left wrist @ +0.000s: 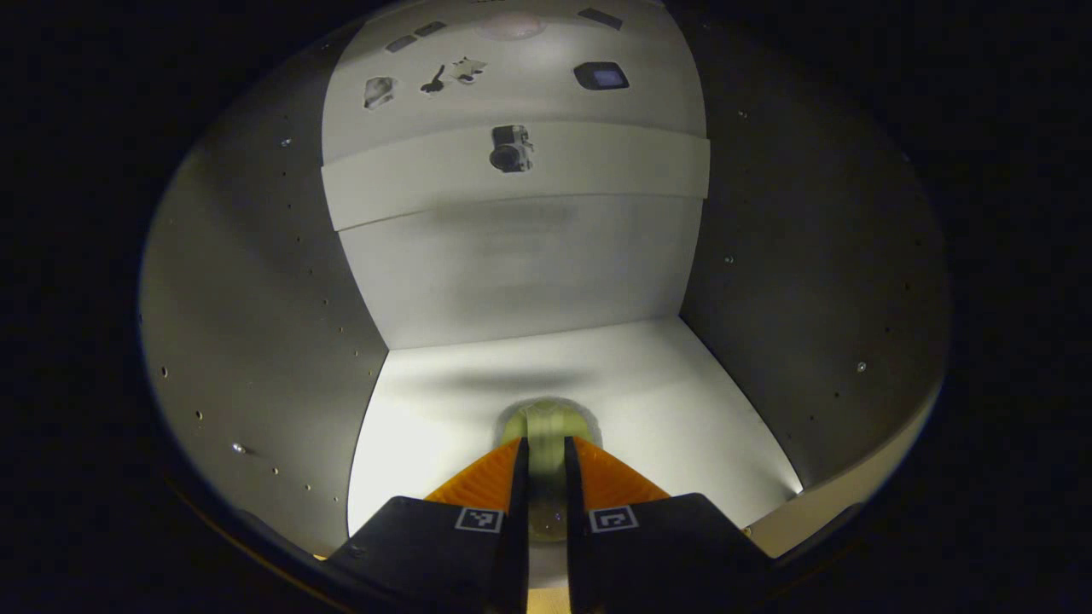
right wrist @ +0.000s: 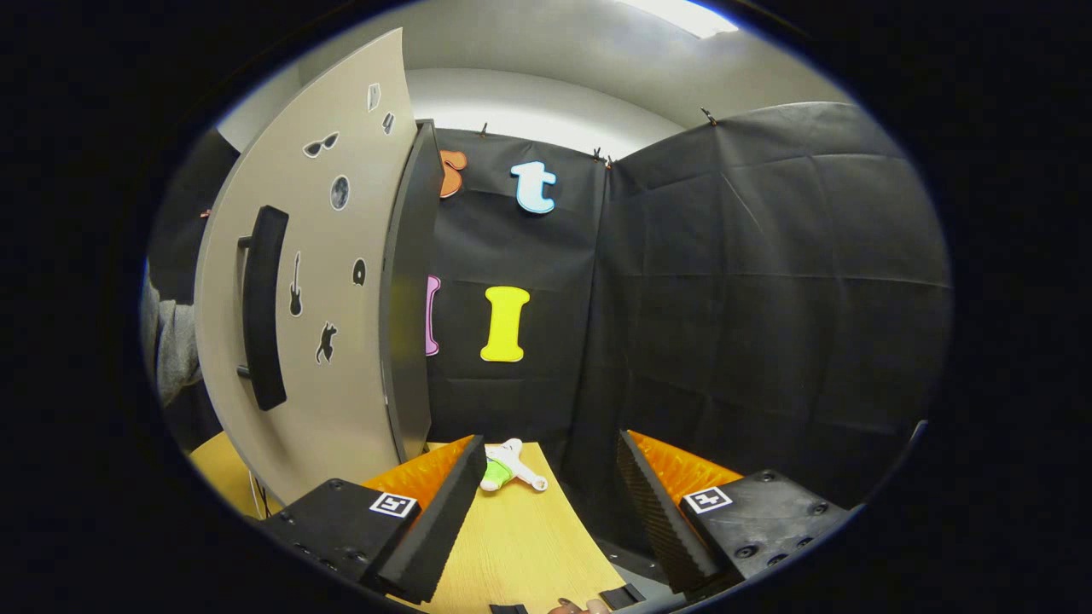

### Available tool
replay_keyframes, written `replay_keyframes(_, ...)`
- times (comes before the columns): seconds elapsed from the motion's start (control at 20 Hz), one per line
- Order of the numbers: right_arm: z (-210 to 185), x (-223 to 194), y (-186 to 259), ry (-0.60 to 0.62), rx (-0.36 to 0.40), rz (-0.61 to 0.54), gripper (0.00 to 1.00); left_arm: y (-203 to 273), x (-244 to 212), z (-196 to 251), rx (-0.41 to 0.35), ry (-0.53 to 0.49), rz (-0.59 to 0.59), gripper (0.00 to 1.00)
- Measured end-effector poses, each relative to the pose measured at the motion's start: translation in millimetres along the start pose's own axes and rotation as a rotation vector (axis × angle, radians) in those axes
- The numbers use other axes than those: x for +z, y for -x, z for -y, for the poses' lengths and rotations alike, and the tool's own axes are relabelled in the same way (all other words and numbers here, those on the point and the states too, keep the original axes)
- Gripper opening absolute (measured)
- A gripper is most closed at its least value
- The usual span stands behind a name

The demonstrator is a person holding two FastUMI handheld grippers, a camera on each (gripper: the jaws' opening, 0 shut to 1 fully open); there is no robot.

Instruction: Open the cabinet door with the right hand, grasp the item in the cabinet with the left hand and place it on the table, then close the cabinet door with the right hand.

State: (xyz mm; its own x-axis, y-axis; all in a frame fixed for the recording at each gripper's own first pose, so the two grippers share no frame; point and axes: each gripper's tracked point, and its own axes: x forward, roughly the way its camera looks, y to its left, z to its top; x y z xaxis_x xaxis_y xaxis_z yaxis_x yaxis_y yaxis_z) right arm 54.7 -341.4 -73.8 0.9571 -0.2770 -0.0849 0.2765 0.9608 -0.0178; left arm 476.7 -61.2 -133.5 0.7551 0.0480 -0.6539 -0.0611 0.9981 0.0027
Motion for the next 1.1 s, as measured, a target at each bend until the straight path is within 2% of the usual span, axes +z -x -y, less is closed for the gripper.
replay_keyframes(0.1,-6.6,3.4,4.3,0.004,0.014,0.01,0.98,18.1,0.1,0.9,-0.027,0.012,0.01,0.22)
replay_keyframes(0.3,-31.1,8.6,11.1,0.01,0.057,0.023,0.97,62.1,3.7,-12.7,-0.031,-0.014,0.075,0.22)
replay_keyframes(0.5,-57.7,15.8,20.8,0.027,0.103,0.03,0.97,118.7,-25.4,-10.4,-0.11,0.036,0.092,0.22)
replay_keyframes(0.7,-70.9,20.3,23.6,0.032,0.132,0.035,0.97,171.1,-75.4,-16.1,-0.146,0.067,0.115,0.22)
replay_keyframes(0.8,-70.8,20.0,21.8,0.035,0.13,0.029,0.97,185.8,-102.8,-20.9,-0.124,0.081,0.133,0.22)
replay_keyframes(1.1,-65.7,13.9,15.2,0.018,0.111,0.007,0.97,185.7,-227.3,-7.0,-0.093,0.146,0.071,0.23)
